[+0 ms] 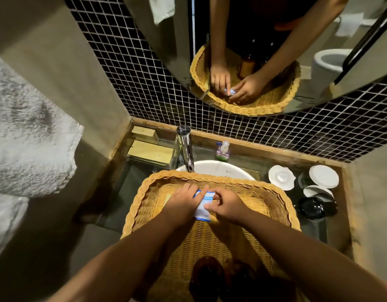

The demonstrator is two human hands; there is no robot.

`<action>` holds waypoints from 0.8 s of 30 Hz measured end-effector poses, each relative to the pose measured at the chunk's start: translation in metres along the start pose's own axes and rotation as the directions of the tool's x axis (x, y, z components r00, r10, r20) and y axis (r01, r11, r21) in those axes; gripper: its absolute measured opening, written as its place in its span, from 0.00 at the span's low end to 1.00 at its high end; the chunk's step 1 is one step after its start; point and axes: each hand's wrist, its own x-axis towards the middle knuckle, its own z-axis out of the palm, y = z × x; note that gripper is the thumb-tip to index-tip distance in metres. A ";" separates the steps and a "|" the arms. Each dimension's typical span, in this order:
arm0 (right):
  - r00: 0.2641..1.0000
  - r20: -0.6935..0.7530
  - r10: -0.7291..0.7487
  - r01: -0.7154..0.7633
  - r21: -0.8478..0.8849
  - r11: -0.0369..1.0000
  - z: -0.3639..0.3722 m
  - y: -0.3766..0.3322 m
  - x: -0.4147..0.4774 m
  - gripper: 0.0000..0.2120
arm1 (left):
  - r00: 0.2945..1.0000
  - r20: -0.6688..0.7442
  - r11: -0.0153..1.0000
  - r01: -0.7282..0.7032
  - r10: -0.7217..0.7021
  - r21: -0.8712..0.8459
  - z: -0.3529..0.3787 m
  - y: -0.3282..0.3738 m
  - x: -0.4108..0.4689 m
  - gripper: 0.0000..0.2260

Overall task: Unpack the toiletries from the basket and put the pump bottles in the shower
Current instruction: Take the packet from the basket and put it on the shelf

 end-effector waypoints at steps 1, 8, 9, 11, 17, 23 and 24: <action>1.000 0.005 -0.014 0.014 0.003 1.000 0.001 0.000 0.002 0.15 | 1.000 -0.015 1.000 -0.007 0.007 -0.006 -0.001 -0.002 0.001 0.37; 0.999 -0.030 -0.044 0.042 -0.047 0.998 0.001 -0.010 0.004 0.18 | 0.989 -0.064 0.990 -0.127 0.131 0.060 -0.012 -0.011 0.000 0.33; 0.998 -0.032 -0.053 0.049 -0.102 0.994 -0.001 -0.014 0.004 0.19 | 0.986 -0.084 0.988 -0.138 0.144 0.069 -0.013 -0.014 -0.001 0.32; 0.999 0.014 -0.041 0.043 -0.220 0.975 -0.008 -0.024 0.008 0.20 | 0.986 -0.104 0.990 -0.124 0.131 0.074 -0.020 -0.018 -0.004 0.30; 0.993 -0.016 -0.117 0.102 -0.381 0.919 -0.028 -0.057 0.009 0.16 | 0.986 -0.167 0.998 0.003 -0.012 -0.058 -0.043 -0.029 -0.014 0.27; 0.924 -0.192 -0.331 0.229 -0.415 0.880 -0.057 -0.109 0.018 0.14 | 0.936 -0.348 0.995 0.020 -0.052 -0.096 -0.102 -0.048 -0.012 0.28; 0.909 -0.221 -0.353 0.236 -0.426 0.873 -0.064 -0.121 0.022 0.14 | 0.928 -0.365 0.995 0.042 -0.072 -0.090 -0.114 -0.055 -0.011 0.28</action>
